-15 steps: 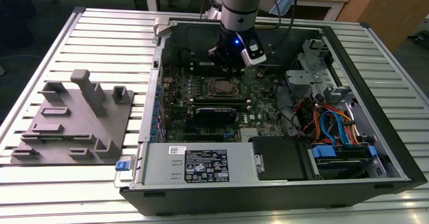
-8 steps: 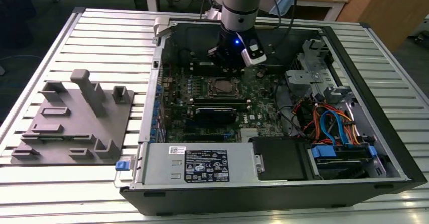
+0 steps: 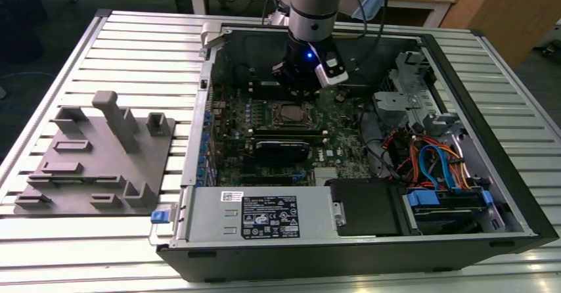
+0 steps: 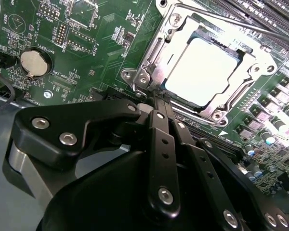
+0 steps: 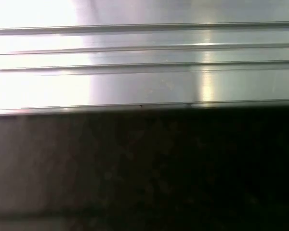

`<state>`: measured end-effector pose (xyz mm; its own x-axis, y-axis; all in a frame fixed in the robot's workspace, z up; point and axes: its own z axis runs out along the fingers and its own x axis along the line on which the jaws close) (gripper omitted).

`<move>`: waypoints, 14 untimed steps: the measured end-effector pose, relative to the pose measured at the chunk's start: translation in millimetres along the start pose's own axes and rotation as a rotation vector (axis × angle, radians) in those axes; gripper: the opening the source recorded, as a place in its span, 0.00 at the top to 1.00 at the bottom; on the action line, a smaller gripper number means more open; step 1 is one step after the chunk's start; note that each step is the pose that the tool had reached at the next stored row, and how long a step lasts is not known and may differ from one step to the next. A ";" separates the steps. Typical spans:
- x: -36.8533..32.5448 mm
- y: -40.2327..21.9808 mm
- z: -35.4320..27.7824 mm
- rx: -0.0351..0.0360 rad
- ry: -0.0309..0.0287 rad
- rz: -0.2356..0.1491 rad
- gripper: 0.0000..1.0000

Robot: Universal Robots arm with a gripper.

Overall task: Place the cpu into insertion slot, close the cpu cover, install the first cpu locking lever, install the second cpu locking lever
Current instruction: 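Install the first cpu locking lever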

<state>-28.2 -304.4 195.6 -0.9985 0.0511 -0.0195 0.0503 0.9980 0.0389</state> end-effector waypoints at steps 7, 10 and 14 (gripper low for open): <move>0.0 0.5 1.1 -0.0185 0.0009 0.000 0.90; 0.0 0.7 1.0 -0.0204 0.0009 0.001 0.90; -0.1 0.8 0.2 -0.0215 0.0008 0.000 0.90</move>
<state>-28.1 -303.6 195.4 -0.9985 0.0515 -0.0187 0.0503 0.9969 0.0604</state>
